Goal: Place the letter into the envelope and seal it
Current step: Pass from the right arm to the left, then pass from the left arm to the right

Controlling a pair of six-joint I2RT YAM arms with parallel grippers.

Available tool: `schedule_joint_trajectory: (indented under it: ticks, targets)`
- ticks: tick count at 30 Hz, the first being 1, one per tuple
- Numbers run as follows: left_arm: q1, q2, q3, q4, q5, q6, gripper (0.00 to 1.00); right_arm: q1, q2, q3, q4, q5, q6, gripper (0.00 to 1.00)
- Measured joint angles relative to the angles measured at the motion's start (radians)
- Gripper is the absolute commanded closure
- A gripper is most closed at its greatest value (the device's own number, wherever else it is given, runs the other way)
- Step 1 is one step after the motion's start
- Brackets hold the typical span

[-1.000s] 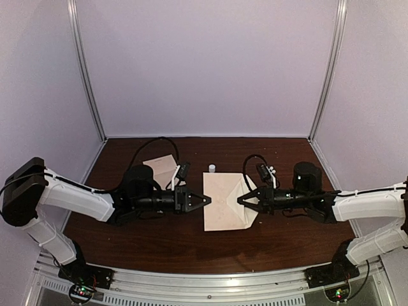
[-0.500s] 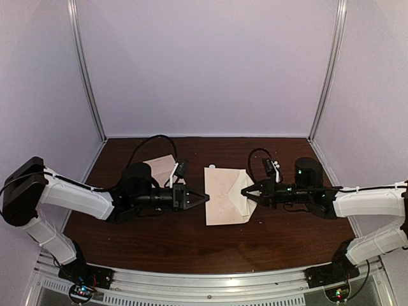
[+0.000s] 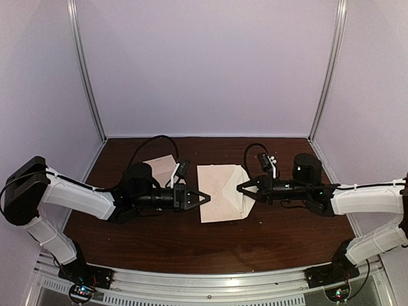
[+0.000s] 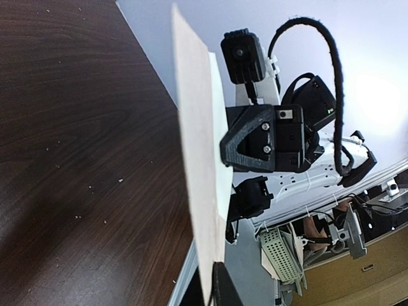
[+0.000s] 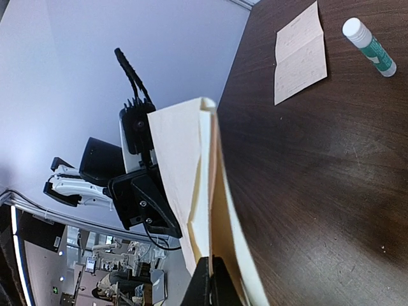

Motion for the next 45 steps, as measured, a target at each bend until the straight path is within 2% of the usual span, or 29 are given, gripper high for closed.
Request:
schedule_joint_trajectory:
  ticks: [15,22,26,38,41,45]
  targets:
    - [0.000,0.007,0.006,0.018,0.032,-0.008,1.00,0.061,0.100,0.043,0.021,0.002,-0.015,1.00]
    - [0.000,-0.006,-0.011,0.023,0.024,-0.008,1.00,0.056,0.057,0.041,-0.056,0.053,-0.040,0.77]
    - [0.000,-0.014,-0.012,0.032,0.025,-0.008,1.00,0.032,0.001,0.034,-0.083,0.060,-0.047,0.68]
    - [0.000,-0.023,-0.012,0.130,0.079,-0.007,1.00,0.013,-0.025,0.033,-0.100,-0.008,-0.085,0.70]
    - [0.000,-0.023,-0.012,0.136,0.091,-0.006,1.00,0.013,-0.019,0.033,-0.084,-0.039,-0.084,0.77]
    - [0.000,-0.023,-0.012,0.137,0.093,-0.006,1.00,0.013,-0.011,0.034,-0.052,-0.071,-0.077,0.96]
